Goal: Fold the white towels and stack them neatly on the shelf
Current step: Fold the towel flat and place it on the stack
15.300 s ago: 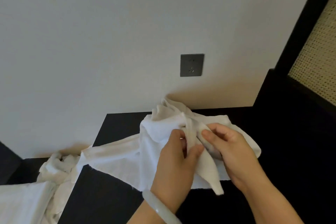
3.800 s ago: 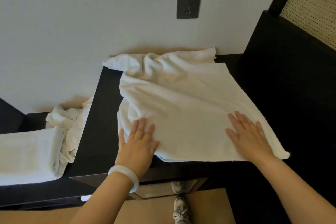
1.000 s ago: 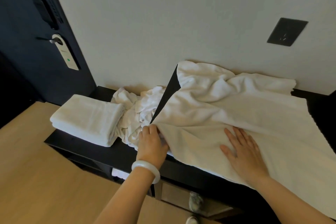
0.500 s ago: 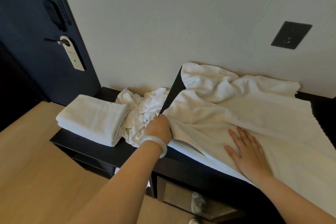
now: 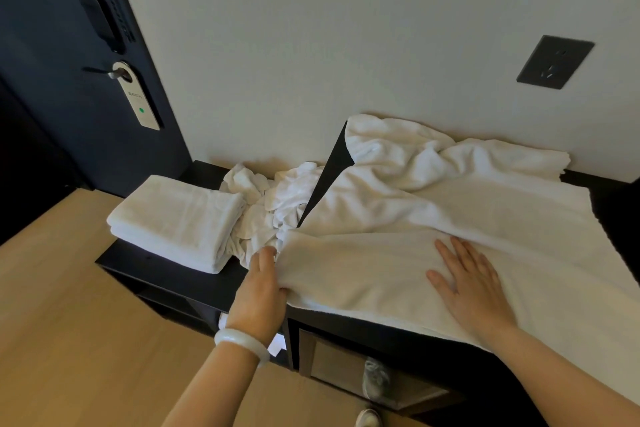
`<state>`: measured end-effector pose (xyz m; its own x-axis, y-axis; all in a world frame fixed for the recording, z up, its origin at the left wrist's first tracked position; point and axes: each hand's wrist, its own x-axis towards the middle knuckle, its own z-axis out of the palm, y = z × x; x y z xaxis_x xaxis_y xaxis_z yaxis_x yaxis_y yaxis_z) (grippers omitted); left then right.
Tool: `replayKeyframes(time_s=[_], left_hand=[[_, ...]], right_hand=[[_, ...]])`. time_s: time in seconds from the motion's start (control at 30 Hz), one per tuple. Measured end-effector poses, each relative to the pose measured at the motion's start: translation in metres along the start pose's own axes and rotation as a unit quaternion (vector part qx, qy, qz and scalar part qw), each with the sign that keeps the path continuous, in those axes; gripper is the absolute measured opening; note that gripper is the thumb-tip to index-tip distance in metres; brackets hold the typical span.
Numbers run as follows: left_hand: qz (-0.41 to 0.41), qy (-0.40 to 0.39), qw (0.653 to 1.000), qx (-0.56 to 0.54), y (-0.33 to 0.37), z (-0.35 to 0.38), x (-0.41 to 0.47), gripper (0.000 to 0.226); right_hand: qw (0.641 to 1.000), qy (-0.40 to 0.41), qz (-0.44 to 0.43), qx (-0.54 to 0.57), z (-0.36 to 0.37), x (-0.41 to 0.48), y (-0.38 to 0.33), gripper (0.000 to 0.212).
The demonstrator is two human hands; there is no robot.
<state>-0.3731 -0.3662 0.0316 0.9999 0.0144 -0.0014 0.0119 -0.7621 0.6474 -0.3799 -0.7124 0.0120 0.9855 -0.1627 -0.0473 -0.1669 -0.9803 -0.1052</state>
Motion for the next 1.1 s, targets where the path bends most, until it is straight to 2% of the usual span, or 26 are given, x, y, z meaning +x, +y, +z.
replayKeyframes(time_s=[0.07, 0.13, 0.2, 0.27, 0.33, 0.37, 0.4, 0.43, 0.5, 0.57, 0.63, 0.67, 0.83, 0.97, 1.03, 1.1], left_hand=[[0.019, -0.015, 1.000, -0.012, -0.008, -0.005, -0.004, 0.043], [0.003, -0.033, 0.993, -0.110, -0.021, -0.013, -0.011, 0.034], [-0.037, -0.057, 0.974, -0.217, -0.028, -0.019, -0.019, 0.035], [-0.118, -0.054, 0.950, -0.285, -0.033, -0.017, -0.019, 0.043], [-0.238, -0.025, 0.932, -0.273, -0.035, -0.005, -0.020, 0.043], [-0.296, -0.040, 0.920, -0.254, -0.031, 0.002, -0.024, 0.036], [-0.335, -0.078, 0.898, -0.275, -0.024, 0.011, -0.030, 0.026], [-0.358, -0.128, 0.861, -0.337, -0.013, 0.021, -0.038, 0.016], [-0.386, -0.206, 0.760, -0.480, 0.014, 0.038, -0.052, 0.009], [-0.407, -0.188, 0.687, -0.572, 0.036, 0.047, -0.054, 0.013], [-0.418, -0.132, 0.640, -0.631, 0.047, 0.048, -0.048, 0.017], [-0.421, -0.109, 0.627, -0.647, 0.050, 0.046, -0.045, 0.019], [-0.425, -0.071, 0.642, -0.634, 0.045, 0.037, -0.048, 0.023], [-0.426, -0.051, 0.632, -0.646, 0.043, 0.038, -0.052, 0.014], [-0.419, -0.044, 0.641, -0.642, 0.042, 0.037, -0.053, 0.008], [-0.407, -0.035, 0.655, -0.636, 0.038, 0.034, -0.055, 0.015]], right_hand=[[1.000, -0.009, -0.004, -0.010, 0.000, 0.001, 0.000, 0.089], [1.000, -0.015, -0.005, -0.013, 0.000, 0.001, 0.001, 0.090], [1.000, -0.016, -0.005, -0.014, 0.001, 0.000, 0.001, 0.089], [1.000, -0.017, -0.006, -0.020, 0.001, 0.000, 0.001, 0.089], [1.000, -0.016, -0.006, -0.020, 0.000, 0.000, 0.001, 0.089], [1.000, -0.015, -0.006, -0.018, 0.000, 0.000, 0.000, 0.089], [1.000, -0.013, -0.006, -0.015, 0.000, 0.000, 0.000, 0.089], [1.000, -0.012, -0.007, -0.013, -0.001, 0.000, 0.000, 0.089], [1.000, -0.012, -0.007, -0.012, -0.001, -0.001, 0.000, 0.089], [1.000, -0.015, -0.008, -0.012, -0.001, -0.001, 0.000, 0.088], [1.000, -0.013, -0.011, -0.011, 0.000, 0.000, 0.001, 0.087], [1.000, -0.013, -0.011, -0.010, 0.000, 0.000, 0.001, 0.086], [1.000, -0.006, -0.014, 0.001, 0.000, -0.001, 0.002, 0.086], [1.000, -0.012, -0.013, -0.001, -0.001, 0.001, 0.002, 0.087], [1.000, -0.013, -0.013, 0.001, -0.001, 0.001, 0.002, 0.088], [1.000, -0.016, -0.013, 0.006, -0.001, 0.000, 0.002, 0.088]])
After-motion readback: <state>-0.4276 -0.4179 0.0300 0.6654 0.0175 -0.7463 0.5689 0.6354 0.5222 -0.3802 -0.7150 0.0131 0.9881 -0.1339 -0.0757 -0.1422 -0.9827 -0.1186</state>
